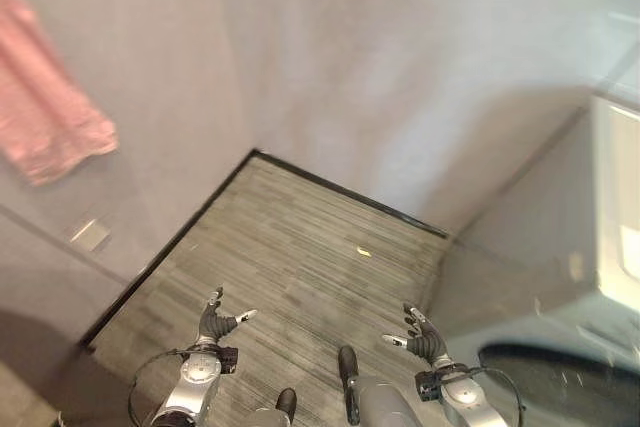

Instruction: Put brush and paste in cup on sink, flatten towel.

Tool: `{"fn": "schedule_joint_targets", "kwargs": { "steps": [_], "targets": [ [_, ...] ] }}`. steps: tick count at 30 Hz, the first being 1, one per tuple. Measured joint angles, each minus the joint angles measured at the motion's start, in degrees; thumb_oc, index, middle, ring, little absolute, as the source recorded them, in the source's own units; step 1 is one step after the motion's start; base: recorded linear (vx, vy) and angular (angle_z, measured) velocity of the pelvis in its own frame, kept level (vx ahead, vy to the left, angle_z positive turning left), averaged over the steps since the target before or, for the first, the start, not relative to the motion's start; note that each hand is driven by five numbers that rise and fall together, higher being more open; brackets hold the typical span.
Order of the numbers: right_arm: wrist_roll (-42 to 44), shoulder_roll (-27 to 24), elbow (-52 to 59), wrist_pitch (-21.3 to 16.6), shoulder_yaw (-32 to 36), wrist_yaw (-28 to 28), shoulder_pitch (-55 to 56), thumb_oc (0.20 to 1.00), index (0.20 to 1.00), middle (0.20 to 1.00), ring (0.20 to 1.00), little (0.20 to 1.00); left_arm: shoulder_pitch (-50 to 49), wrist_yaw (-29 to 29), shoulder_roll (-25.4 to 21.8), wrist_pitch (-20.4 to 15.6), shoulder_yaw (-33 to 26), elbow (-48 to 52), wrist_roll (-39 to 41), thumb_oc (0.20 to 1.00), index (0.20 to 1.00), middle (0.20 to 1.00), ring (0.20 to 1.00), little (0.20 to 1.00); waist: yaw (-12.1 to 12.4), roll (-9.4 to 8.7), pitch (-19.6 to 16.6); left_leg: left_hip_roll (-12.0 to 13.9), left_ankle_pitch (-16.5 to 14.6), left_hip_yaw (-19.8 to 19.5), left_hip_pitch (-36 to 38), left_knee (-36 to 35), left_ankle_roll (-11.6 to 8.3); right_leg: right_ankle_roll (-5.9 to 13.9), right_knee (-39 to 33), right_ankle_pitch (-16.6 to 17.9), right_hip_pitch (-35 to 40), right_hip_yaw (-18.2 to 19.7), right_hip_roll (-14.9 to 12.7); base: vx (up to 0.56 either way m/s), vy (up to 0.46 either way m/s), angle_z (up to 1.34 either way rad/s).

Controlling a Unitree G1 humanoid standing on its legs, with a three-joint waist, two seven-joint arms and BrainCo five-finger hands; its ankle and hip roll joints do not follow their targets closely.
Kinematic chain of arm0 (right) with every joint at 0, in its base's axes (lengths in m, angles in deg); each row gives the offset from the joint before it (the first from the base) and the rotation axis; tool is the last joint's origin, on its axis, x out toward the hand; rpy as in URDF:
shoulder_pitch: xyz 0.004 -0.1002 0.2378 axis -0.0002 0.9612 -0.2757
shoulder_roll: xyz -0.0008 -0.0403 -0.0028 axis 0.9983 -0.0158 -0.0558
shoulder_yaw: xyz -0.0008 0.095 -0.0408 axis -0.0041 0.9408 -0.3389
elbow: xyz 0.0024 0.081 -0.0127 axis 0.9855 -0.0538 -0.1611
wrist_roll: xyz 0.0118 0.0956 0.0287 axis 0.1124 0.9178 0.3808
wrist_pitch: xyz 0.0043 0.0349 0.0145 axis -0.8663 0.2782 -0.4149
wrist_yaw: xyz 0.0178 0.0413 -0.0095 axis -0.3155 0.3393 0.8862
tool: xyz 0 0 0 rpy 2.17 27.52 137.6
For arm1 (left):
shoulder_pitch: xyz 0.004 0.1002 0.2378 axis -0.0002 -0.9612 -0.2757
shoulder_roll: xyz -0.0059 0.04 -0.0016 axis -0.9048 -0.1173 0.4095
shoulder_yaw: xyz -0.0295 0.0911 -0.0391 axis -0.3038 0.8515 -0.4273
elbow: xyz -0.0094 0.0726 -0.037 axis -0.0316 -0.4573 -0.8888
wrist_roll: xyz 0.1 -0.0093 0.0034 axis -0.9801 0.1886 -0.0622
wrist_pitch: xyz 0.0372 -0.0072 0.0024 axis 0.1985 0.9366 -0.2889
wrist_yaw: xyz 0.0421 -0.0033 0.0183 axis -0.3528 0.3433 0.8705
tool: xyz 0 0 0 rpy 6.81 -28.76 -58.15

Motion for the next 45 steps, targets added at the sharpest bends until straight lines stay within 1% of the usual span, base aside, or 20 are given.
{"fn": "schedule_joint_targets", "kwargs": {
  "steps": [5, 6, 8, 10, 13, 17, 20, 21, 22, 25, 27, 29, 32, 33, 34, 36, 37, 40, 42, 45],
  "targets": [
    [-0.52, -2.58, 0.04, -0.07, 0.6, 0.37, -3.05, 1.0, 1.0, 1.0, 1.0, 1.0, 0.84, -1.05, 0.19, -0.03, 0.25, -0.46, 0.1, 1.0, 1.0, 1.0, 1.0, 1.0, 0.79, -0.25, -0.2, 1.73, 1.58, 6.24, -6.61, 10.05, -4.82, -4.92, -4.06, 0.48, 3.78, -9.35, -0.21, 0.11, -0.158, 0.87],
    [-0.56, -2.96, 0.48, -0.05, 1.41, 0.29, -3.39, 1.0, 1.0, 1.0, 1.0, 1.0, 1.77, -1.13, 0.33, -0.02, 0.34, -0.62, 0.11, 1.0, 1.0, 1.0, 1.0, 1.0, 0.82, -0.49, 0.16, 1.84, 2.82, 9.96, -8.91, 12.71, -6.54, -5.52, -5.16, 0.17, 4.98, -11.49, -0.71, 0.12, -0.148, 1.14],
    [-0.56, -3.61, 1.13, -0.03, 1.58, 0.09, -2.86, 1.0, 1.0, 1.0, 1.0, 1.0, 3.31, -1.1, 0.19, -0.07, 0.71, -0.5, 0.21, 1.0, 1.0, 1.0, 1.0, 1.0, 0.63, -0.96, 0.59, 3.54, 2.81, 19.09, -11.32, 15.64, -6.52, -6.64, -6.95, -0.74, 6.6, -14.36, -1.29, 0.18, -0.079, 0.94],
    [-0.51, -3.45, 1.71, -0.04, 1.65, -0.74, -2.29, 1.0, 1.0, 1.0, 1.0, 1.0, 3.74, -1.11, 0.06, -0.06, 1.08, -0.43, 0.22, 1.0, 1.0, 1.0, 1.0, 1.0, 0.15, -1.17, 0.47, 5.33, 1.94, 26.62, -11.92, 11.57, -5.19, -7.28, -7.75, -1.38, 6.99, -16.47, -1.62, 0.27, -0.001, 0.63],
    [-0.54, -3.13, 1.03, -0.03, 1.66, -0.97, -2.82, 1.0, 1.0, 1.0, 1.0, 1.0, 3.97, -1.09, 0.16, -0.04, 1.46, -1.15, 0.22, 1.0, 1.0, 1.0, 1.0, 1.0, 0.57, -0.85, 0.72, 5.22, 3.31, 28.45, -12.29, 2.96, -6.96, -6.83, -9.82, -1.63, 7.51, -16.61, -2.03, 0.3, 0.047, 0.26],
    [-0.74, -3.25, 0.53, 0.0, 1.61, -0.95, -1.69, 1.0, 1.0, 1.0, 1.0, 1.0, 3.7, -1.06, 0.24, -0.02, 1.54, -1.42, 0.21, 1.0, 1.0, 1.0, 1.0, 1.0, 1.06, 0.42, 1.53, 8.38, 9.34, 33.79, -12.85, -6.48, -8.07, -5.35, -14.39, -0.84, 11.72, -16.86, -1.58, 0.36, 0.098, 0.07],
    [-1.94, -3.46, -0.34, 0.08, 1.36, -0.86, -1.48, 1.0, 1.0, 1.0, 1.0, 1.0, 2.91, -1.07, 0.42, 0.05, 1.05, -2.63, 0.19, 1.0, 1.0, 1.0, 1.0, 1.0, 1.3, 2.66, 1.34, 11.04, 11.51, 33.75, -12.42, -7.97, -8.59, -1.93, -14.26, -2.93, 15.25, -15.25, -1.57, 0.58, 0.173, -0.32],
    [-2.86, -3.34, -0.54, 0.27, 1.26, -0.84, -0.93, 1.0, 1.0, 1.0, 1.0, 1.0, 2.38, -1.06, 0.42, 0.08, 0.8, -2.58, 0.18, 1.0, 1.0, 1.0, 1.0, 1.0, 1.73, 2.47, 1.19, 10.21, 14.44, 33.81, -11.11, -7.67, -6.35, -1.04, -14.09, -3.52, 16.26, -14.0, -2.49, 0.48, 0.184, -0.48],
    [-3.32, -2.91, -0.67, 0.36, 0.9, -0.8, -0.68, 1.0, 1.0, 1.0, 1.0, 1.0, 1.94, -1.07, 0.26, 0.1, 0.15, -2.52, 0.19, 1.0, 1.0, 1.0, 1.0, 1.0, 2.22, 1.66, 0.77, 9.03, 13.62, 34.68, -10.41, -7.19, -3.32, -0.32, -13.85, -4.09, 16.84, -12.55, -3.79, 0.29, 0.123, -0.43],
    [-4.02, -1.05, 0.06, 0.56, 0.92, -0.69, 0.89, 1.0, 1.0, 1.0, 1.0, 1.0, 1.91, -1.0, -0.2, 0.17, -1.04, -1.08, 0.18, 1.0, 1.0, 1.0, 1.0, 1.0, 2.65, 0.42, 0.05, 5.12, 9.7, 35.7, -7.71, -5.64, -0.04, 1.54, -5.97, -5.25, 16.22, -10.87, -8.23, 0.36, 0.276, -0.02],
    [-4.03, -0.09, 0.35, 0.55, 0.95, -0.43, 0.76, 1.0, 1.0, 1.0, 1.0, 1.0, 1.44, -0.94, -0.9, 0.15, -0.46, 0.42, 0.03, 1.0, 1.0, 1.0, 1.0, 1.0, 3.04, 0.44, -0.16, 4.51, 7.91, 36.64, -6.71, -4.55, 0.5, 4.56, 6.11, -8.58, 11.44, -8.71, -10.52, 0.27, 0.267, -0.05],
    [-4.02, 0.15, 1.26, 0.56, 0.98, -0.45, 0.45, 1.0, 1.0, 1.0, 1.0, 1.0, 1.72, -1.03, -1.82, 0.23, 0.33, 1.53, 0.0, 1.0, 1.0, 1.0, 1.0, 1.0, 2.43, 0.24, -0.21, 2.56, 6.58, 35.3, -5.74, -4.37, 1.8, 5.15, 21.87, -9.55, 5.18, -6.54, -12.94, 0.27, 0.232, 0.37],
    [-4.01, 0.06, 2.0, 0.69, 0.97, -0.44, -0.34, 1.0, 1.0, 1.0, 1.0, 1.0, 1.51, -1.06, -2.36, 0.44, 1.56, 3.25, -1.52, 1.0, 1.0, 1.0, 1.0, 1.0, 1.84, 1.34, 0.61, 1.79, 5.22, 31.97, -1.89, -5.41, 3.71, 5.62, 36.83, -3.0, -0.46, -0.78, -10.74, 0.34, 0.124, 0.48],
    [-4.0, 0.07, 2.83, 0.73, 0.97, -0.46, -0.97, 1.0, 1.0, 1.0, 1.0, 1.0, 1.14, -1.09, -2.33, 0.47, 1.8, 3.2, -1.8, 1.0, 1.0, 1.0, 1.0, 1.0, 0.95, 1.9, 0.92, 2.32, 4.14, 30.6, -0.26, -6.04, 4.46, 5.17, 36.76, -7.6, -2.23, 0.03, -9.36, 0.49, 0.047, 0.44],
    [-4.01, -0.07, 3.78, 0.69, 0.98, -0.47, -0.53, 1.0, 1.0, 1.0, 1.0, 1.0, 0.82, -1.1, -2.26, 0.5, 1.85, 3.22, -1.82, 1.0, 1.0, 1.0, 1.0, 1.0, 0.93, 2.05, 1.08, 2.34, 4.5, 30.52, 0.63, -6.59, 3.73, 4.6, 33.1, -9.59, -3.14, -4.03, -10.54, 0.5, -0.019, 0.34],
    [-4.03, -0.2, 5.1, 0.41, 0.52, -0.55, -0.99, 1.0, 1.0, 1.0, 1.0, 1.0, 1.05, -0.99, -2.14, 0.49, 1.92, 2.72, -1.8, 1.0, 1.0, 1.0, 1.0, 1.0, 0.25, 2.47, 1.43, 3.06, 3.07, 28.57, 1.0, -6.31, 3.31, 4.29, 23.04, -9.92, -6.0, -3.6, -7.62, 0.42, -0.084, 0.44],
    [-4.02, -0.23, 5.19, 0.41, 0.2, -0.58, -1.15, 1.0, 1.0, 1.0, 1.0, 1.0, 2.04, -1.09, -1.86, 0.5, 2.21, 1.05, -2.04, 1.0, 1.0, 1.0, 1.0, 1.0, -1.81, 2.72, 1.61, 3.64, 2.93, 25.64, 1.04, -6.38, 3.03, 4.9, 11.45, -9.19, -4.95, -0.12, -4.86, 0.45, -0.113, 1.05],
    [-4.03, 0.15, 5.29, 0.46, -0.29, -0.58, 0.0, 1.0, 1.0, 1.0, 1.0, 1.0, 2.07, -1.13, -1.47, 0.46, 2.22, -1.43, -2.28, 1.0, 1.0, 1.0, 1.0, 1.0, -2.4, 0.18, 1.02, 2.82, 2.42, 23.19, 3.6, -7.41, -0.31, 4.76, -5.2, -1.19, -5.09, 0.73, -4.33, 0.39, -0.103, 0.71],
    [-4.04, 0.09, 5.14, 0.48, -0.04, -0.59, 1.39, 1.0, 1.0, 1.0, 1.0, 1.0, 0.53, -1.16, -1.23, 0.54, 2.45, -1.86, -2.39, 1.0, 1.0, 1.0, 1.0, 1.0, -3.61, -0.82, 0.23, 3.63, -0.03, 19.13, 5.46, -7.29, -2.58, 4.57, -6.4, 5.28, -3.75, 0.72, -4.42, 0.32, -0.113, 0.94],
    [-4.02, -1.98, 5.12, 0.46, 0.66, -0.46, 2.17, 1.0, 1.0, 1.0, 1.0, 1.0, -0.17, -1.19, 0.33, 0.37, 3.3, -0.62, -3.45, 1.0, 1.0, 1.0, 1.0, 1.0, -3.69, 1.89, -0.3, 6.45, -0.26, 17.79, 6.93, -7.03, -3.66, 1.17, -5.6, 5.59, -1.44, 0.35, 0.0, 0.3, -0.153, 0.56]
  ]
}}
